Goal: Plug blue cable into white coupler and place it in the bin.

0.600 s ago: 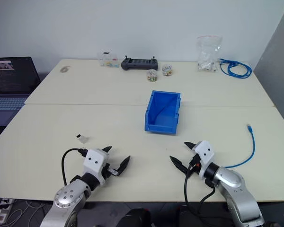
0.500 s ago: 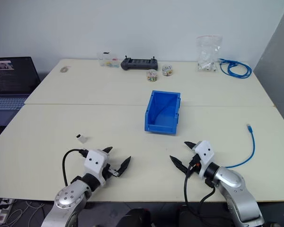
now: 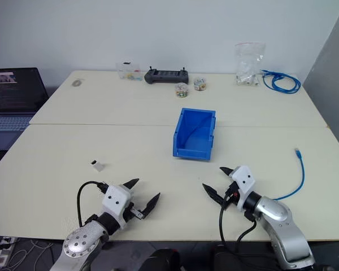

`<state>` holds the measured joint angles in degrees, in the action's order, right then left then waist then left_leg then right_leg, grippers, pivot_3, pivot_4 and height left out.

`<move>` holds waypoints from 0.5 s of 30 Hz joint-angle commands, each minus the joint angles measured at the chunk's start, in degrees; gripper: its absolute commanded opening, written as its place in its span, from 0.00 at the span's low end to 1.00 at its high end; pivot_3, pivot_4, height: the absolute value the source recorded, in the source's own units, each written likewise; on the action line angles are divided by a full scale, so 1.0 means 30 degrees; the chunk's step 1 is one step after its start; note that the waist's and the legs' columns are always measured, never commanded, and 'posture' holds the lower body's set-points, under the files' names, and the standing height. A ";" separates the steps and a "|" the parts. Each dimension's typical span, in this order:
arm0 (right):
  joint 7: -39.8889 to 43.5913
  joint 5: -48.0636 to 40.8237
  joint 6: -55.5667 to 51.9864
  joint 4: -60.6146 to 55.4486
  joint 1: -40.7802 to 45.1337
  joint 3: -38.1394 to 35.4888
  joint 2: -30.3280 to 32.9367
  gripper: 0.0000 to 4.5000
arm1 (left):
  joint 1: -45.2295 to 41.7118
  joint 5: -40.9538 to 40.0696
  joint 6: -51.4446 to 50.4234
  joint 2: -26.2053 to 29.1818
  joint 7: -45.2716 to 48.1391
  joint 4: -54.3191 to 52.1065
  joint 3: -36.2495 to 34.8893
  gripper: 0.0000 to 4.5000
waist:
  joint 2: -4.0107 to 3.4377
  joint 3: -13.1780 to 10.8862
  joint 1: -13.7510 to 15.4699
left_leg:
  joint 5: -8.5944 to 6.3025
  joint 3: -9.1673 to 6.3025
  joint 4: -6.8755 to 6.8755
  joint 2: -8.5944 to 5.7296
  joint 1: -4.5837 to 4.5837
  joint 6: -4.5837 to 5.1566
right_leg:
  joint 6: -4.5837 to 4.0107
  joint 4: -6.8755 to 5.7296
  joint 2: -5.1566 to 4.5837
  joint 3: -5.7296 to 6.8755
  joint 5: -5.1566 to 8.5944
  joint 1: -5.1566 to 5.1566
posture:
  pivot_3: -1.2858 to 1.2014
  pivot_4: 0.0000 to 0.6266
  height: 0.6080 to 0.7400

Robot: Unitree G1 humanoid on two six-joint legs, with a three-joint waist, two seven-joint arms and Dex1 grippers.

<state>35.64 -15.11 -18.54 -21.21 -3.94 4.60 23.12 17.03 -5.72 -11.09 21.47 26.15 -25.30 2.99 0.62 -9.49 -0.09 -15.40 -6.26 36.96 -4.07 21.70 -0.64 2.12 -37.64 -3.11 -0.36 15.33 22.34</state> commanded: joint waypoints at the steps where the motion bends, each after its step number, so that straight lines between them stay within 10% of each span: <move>1: -0.0220 0.0250 0.0653 -0.0918 -0.0345 -0.0029 0.0113 0.99 | -0.0730 -0.0224 -0.0131 0.0765 0.0677 -0.0398 -0.0221 1.00 | -0.0001 0.0000 0.0002 | 0.0000 0.0001 0.0000 0.0000 -0.0001 0.0000 | 0.0001 0.0000 0.0000 0.0000 0.0001 0.0001 | 0.52 0.24 1.00; 15: -0.1646 0.0661 0.1873 -0.2908 -0.2577 -0.1018 0.0036 0.99 | -0.7661 -0.4691 -0.4642 0.2698 0.5570 -0.0998 0.0992 1.00 | 0.0013 -0.0011 0.0026 | 0.0002 -0.0028 0.0004 0.0001 0.0005 -0.0002 | 0.0003 -0.0016 0.0011 0.0032 0.0002 0.0000 | 0.52 0.24 1.00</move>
<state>32.21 -12.22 -14.35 -25.83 -11.11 3.56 23.88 -2.89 -17.43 -23.42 29.13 40.72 -27.41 5.56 0.65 -9.52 -0.01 -15.39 -6.39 36.99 -4.06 21.72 -0.64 2.13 -37.69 -3.07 -0.22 15.33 22.33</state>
